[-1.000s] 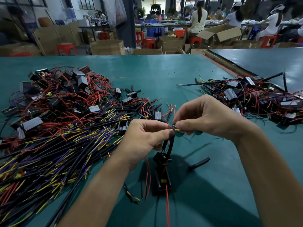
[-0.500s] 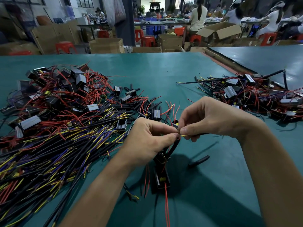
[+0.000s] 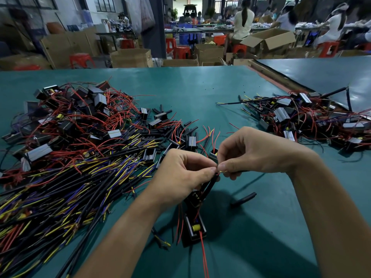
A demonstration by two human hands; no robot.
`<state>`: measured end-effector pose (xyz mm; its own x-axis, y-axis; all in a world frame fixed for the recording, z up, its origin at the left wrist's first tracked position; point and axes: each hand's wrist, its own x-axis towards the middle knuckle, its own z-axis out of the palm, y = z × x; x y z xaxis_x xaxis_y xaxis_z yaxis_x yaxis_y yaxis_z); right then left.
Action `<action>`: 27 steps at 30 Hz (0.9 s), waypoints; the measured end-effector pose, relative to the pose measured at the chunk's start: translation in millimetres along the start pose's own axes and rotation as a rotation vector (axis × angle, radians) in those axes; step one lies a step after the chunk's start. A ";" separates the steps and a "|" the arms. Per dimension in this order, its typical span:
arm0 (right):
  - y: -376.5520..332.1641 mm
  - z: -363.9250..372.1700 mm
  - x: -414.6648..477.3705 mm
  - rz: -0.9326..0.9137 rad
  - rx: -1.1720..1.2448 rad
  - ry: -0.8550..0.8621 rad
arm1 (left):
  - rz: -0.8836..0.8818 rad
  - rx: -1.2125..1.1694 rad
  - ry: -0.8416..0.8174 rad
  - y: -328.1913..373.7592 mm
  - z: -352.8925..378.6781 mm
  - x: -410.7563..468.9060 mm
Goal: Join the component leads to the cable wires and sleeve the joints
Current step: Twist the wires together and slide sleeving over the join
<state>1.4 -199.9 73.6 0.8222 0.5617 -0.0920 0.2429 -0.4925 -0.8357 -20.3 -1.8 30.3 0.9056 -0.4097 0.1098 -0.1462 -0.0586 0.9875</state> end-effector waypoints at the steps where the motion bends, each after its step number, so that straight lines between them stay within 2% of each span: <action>1: -0.4 0.9 -0.1 0.006 -0.008 -0.001 | -0.005 -0.005 -0.004 0.0 -0.5 -0.4; 12: -4.2 5.8 0.3 0.005 -0.033 0.034 | -0.087 -0.051 0.051 1.7 -0.1 0.2; 18: -7.0 5.9 1.9 0.008 -0.021 0.071 | -0.040 -0.057 0.151 -0.7 0.2 2.5; 27: -8.1 7.7 2.5 0.017 -0.117 0.105 | -0.014 -0.029 0.211 -3.0 0.1 4.2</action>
<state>-2.5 -189.4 75.9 0.8747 0.4827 -0.0435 0.2816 -0.5793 -0.7650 -16.1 -3.4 27.9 0.9713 -0.2089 0.1138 -0.1238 -0.0356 0.9917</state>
